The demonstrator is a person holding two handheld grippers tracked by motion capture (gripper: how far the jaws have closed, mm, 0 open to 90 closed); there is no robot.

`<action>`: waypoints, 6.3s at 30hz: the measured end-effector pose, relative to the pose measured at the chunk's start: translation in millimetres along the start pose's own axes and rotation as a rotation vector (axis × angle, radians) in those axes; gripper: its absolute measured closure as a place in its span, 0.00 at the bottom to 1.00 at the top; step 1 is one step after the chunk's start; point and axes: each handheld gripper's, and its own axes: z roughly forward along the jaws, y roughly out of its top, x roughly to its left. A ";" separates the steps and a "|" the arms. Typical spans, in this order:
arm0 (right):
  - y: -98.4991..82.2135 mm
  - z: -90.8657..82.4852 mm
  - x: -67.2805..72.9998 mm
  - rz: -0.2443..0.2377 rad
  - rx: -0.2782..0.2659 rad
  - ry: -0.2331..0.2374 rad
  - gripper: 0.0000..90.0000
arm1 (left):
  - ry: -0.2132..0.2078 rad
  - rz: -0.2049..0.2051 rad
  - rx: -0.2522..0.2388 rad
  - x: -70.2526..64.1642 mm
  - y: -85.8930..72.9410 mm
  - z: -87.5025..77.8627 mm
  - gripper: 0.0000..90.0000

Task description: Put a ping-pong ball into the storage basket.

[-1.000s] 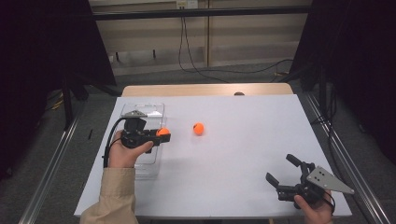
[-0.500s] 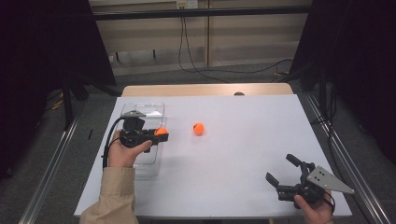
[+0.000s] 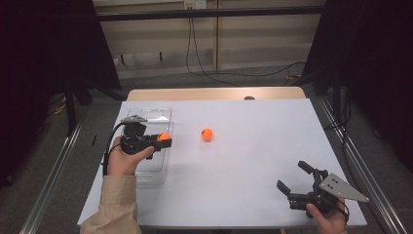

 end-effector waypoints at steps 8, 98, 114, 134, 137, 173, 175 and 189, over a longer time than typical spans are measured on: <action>0.1 0.0 0.0 -0.002 0.000 0.000 0.01 | 0.005 -0.003 0.008 4.0 -1.8 0.2 0.57; 0.2 0.2 0.6 -0.004 -0.002 0.008 0.01 | 0.202 -0.086 -0.035 52.1 -20.6 -6.3 0.56; 0.3 0.1 0.6 -0.005 -0.002 0.009 0.01 | 0.226 -0.082 -0.015 53.1 -22.0 -1.0 0.56; 0.2 0.1 0.7 -0.004 -0.002 0.010 0.01 | 0.285 -0.071 0.016 56.0 -24.3 4.8 0.55; 0.4 0.0 0.6 -0.007 -0.004 0.010 0.01 | 0.288 -0.071 0.018 56.4 -24.6 4.9 0.56; 0.3 0.2 0.9 -0.007 -0.001 0.011 0.01 | 0.279 -0.054 -0.023 38.1 -15.6 1.1 0.24; 0.2 0.2 0.8 -0.008 0.000 0.011 0.01 | 0.276 -0.050 -0.024 36.4 -14.6 1.0 0.22; 0.2 1.0 1.3 -0.007 0.003 0.010 0.01 | 0.254 -0.031 -0.021 25.7 -9.3 4.1 0.16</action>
